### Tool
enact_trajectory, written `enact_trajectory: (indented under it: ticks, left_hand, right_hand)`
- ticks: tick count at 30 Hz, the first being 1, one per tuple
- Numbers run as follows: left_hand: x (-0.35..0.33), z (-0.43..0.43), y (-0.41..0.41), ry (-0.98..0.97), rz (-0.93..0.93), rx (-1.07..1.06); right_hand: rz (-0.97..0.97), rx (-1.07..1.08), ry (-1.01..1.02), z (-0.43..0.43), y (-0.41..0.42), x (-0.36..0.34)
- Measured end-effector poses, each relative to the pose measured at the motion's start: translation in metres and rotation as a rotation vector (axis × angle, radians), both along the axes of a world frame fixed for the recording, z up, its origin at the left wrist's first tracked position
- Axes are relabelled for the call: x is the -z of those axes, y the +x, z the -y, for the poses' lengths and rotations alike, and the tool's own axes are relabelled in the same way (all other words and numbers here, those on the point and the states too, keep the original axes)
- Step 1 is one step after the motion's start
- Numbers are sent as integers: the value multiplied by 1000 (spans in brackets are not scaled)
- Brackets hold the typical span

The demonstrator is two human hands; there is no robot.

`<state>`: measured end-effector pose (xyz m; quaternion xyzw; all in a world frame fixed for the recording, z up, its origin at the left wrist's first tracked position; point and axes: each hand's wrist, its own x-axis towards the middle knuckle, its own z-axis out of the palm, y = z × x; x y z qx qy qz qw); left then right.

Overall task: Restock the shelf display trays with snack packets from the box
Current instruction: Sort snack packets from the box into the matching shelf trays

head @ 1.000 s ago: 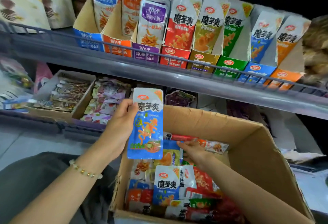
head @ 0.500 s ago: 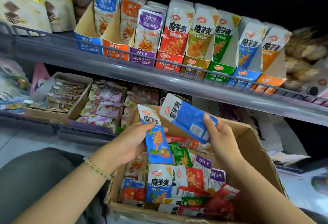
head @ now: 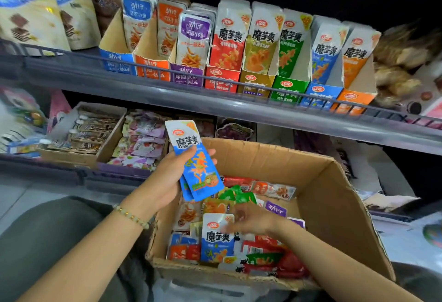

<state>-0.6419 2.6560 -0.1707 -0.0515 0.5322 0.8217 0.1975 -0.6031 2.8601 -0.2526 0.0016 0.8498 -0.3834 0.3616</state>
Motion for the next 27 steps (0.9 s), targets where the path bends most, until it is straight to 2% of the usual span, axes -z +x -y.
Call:
enact_trajectory:
  ticks: [1, 3, 5, 8, 10, 13, 16, 18, 20, 23, 27]
  left_hand:
    - [1, 1, 0, 8, 7, -3]
    - [1, 3, 1, -5, 8, -17]
    - [1, 4, 0, -64, -6, -50]
    - [-4, 4, -1, -174, -3, -98]
    - [-9, -1, 1, -297, -42, -22]
    - [-12, -14, 11, -439, -172, 127]
    - [-4, -26, 14, -394, -273, 270]
    - [0, -29, 12, -336, -287, 262]
    - [-1, -30, 11, -274, -275, 247]
    - [0, -29, 6, -213, -236, 212]
    - [5, -34, 5, -186, -191, 61]
  right_hand:
    - [37, -51, 2, 1, 3, 6]
    - [14, 16, -140, 1, 4, 0]
    - [-73, 229, -361, -5, -4, -19]
    - [-289, 514, -501, -21, -21, -52]
    - [-404, 577, -562, -24, -29, -71]
    - [-446, 623, -699, -5, -32, -89]
    - [-566, 647, -698, 25, -30, -88]
    - [-644, 683, -657, 39, -27, -85]
    - [-552, 740, -715, 45, -27, -83]
    - [-250, 725, -864, 47, -23, -86]
    - [-300, 789, -962, 47, -22, -90]
